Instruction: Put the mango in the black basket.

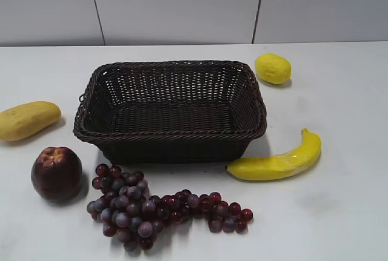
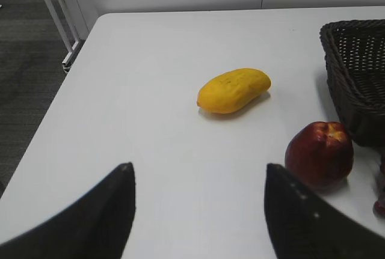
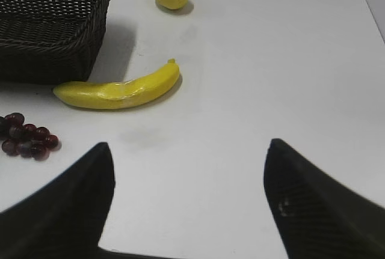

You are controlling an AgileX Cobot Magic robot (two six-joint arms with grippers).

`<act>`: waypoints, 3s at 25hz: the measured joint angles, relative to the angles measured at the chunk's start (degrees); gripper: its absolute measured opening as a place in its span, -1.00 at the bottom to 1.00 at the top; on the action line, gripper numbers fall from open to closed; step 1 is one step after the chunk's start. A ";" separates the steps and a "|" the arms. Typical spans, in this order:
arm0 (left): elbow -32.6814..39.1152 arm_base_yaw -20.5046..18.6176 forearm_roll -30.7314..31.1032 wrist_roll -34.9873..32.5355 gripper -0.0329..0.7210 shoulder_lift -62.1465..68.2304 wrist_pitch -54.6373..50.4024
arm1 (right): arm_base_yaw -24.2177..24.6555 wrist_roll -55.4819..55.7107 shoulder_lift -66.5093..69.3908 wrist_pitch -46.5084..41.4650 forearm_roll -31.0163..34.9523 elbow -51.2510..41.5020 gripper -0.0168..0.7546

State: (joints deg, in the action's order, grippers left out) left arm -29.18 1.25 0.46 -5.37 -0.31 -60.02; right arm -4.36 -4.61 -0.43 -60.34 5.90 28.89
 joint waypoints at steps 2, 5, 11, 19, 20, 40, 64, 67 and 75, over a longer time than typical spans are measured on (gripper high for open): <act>0.00 0.00 0.00 0.00 0.45 0.00 0.00 | 0.00 0.00 0.00 0.00 0.00 0.00 0.58; 0.00 0.00 0.00 0.00 0.45 0.00 0.00 | 0.00 0.00 0.00 0.00 0.00 0.00 0.58; 0.00 0.00 0.00 0.00 0.45 0.00 0.00 | 0.00 0.00 0.00 0.00 0.00 0.00 0.58; 0.00 0.00 0.00 0.00 0.45 0.00 0.00 | 0.00 0.00 0.00 0.00 0.00 0.00 0.58; 0.00 0.00 0.00 0.00 0.45 0.00 0.00 | 0.00 0.00 0.00 0.00 0.00 0.00 0.58; -2.91 0.00 1.22 -1.35 0.77 17.62 9.10 | 0.00 0.00 0.00 0.00 0.00 0.00 0.58; -14.61 0.00 6.48 -9.48 0.67 64.73 28.77 | 0.00 0.00 0.00 0.00 0.00 0.00 0.58; -17.56 0.00 6.16 -12.21 0.67 70.46 29.32 | 0.00 0.00 0.00 0.00 0.00 0.00 0.58; -28.77 0.00 -2.77 -28.96 0.67 85.30 24.82 | 0.00 0.00 0.00 0.00 0.00 0.00 0.58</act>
State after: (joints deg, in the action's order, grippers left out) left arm -57.95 1.25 -2.31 -34.33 84.99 -35.20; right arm -4.36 -4.61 -0.43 -60.34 5.90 28.89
